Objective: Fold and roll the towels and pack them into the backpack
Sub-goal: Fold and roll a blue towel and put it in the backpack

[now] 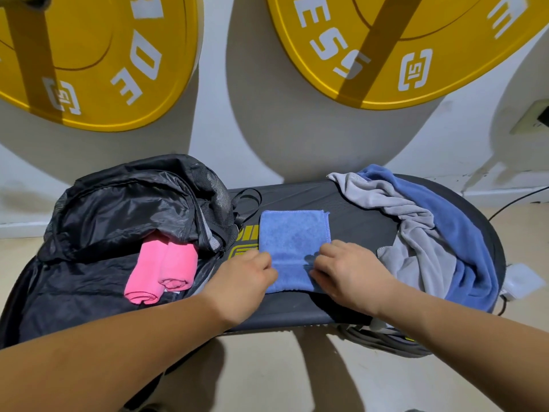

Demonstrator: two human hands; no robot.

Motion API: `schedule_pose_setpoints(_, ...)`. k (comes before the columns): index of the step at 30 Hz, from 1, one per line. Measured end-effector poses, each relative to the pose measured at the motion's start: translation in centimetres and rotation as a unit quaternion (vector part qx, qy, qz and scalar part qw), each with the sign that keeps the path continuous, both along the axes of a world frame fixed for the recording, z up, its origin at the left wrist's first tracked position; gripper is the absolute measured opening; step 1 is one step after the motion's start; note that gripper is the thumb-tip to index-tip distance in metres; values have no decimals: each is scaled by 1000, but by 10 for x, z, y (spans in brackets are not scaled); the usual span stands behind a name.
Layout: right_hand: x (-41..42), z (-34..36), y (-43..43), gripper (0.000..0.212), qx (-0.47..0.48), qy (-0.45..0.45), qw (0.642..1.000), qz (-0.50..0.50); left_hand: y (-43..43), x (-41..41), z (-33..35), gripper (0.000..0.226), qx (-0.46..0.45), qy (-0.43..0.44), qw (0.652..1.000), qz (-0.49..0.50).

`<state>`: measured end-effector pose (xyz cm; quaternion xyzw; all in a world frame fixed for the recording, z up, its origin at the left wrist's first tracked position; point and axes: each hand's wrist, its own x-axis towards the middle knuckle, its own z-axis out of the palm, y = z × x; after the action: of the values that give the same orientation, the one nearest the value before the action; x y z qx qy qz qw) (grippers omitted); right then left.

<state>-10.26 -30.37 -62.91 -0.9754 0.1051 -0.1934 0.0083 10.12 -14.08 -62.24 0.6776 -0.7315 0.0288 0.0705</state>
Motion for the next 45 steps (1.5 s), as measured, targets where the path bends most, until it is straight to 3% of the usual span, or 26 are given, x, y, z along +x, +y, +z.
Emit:
schedule_pose_setpoints(5,-3,-6,0,39,-71,51,996,23,7,-5,-2,24,18,-47,999,-11)
schedule_pose_setpoints(9,0,1,1,27,69,120,989,-58,3,3,2,21,56,87,993,64)
schedule_pose_setpoints(11,3,11,-1,20,220,152,957,-112,-1,3,8,22,60,189,971,131)
schedule_pose_setpoints(13,6,20,-5,11,367,152,903,-161,-4,3,13,16,106,299,926,203)
schedule_pose_setpoints(17,6,25,-7,15,553,151,789,-222,-5,2,13,9,160,503,792,306)
schedule_pose_setpoints(18,6,26,-6,19,567,147,775,-237,-5,1,12,11,152,510,783,322)
schedule_pose_setpoints(19,6,25,-6,21,569,144,771,-248,-6,1,10,13,131,489,797,329)
schedule_pose_setpoints(20,6,24,-5,22,549,143,783,-256,-7,1,9,15,100,437,835,320)
schedule_pose_setpoints(21,7,23,-6,21,497,146,817,-255,-6,0,9,15,60,370,882,285)
schedule_pose_setpoints(23,8,22,-7,15,337,130,910,-204,-4,2,11,12,9,200,971,132)
schedule_pose_setpoints(25,6,23,-2,15,198,110,968,-104,-2,-2,11,14,5,35,999,-25)
schedule_pose_setpoints(27,5,20,5,22,104,103,989,-24,3,-12,12,3,13,-20,997,-74)
schedule_pose_setpoints(30,2,16,7,31,49,75,996,25,9,-17,10,26,33,-9,999,-36)
schedule_pose_setpoints(33,-1,10,0,48,18,112,993,18,5,-7,10,24,53,55,997,4)
schedule_pose_setpoints(36,-4,6,-1,45,20,128,991,15,3,-3,10,25,55,124,990,32)
schedule_pose_setpoints(40,-3,7,6,37,-3,149,989,12,5,-5,6,34,44,130,990,41)
schedule_pose_setpoints(42,0,9,6,36,45,180,983,-11,3,-3,6,34,52,160,983,70)
schedule_pose_setpoints(45,6,28,3,26,259,185,944,-85,-1,2,12,26,80,303,933,174)
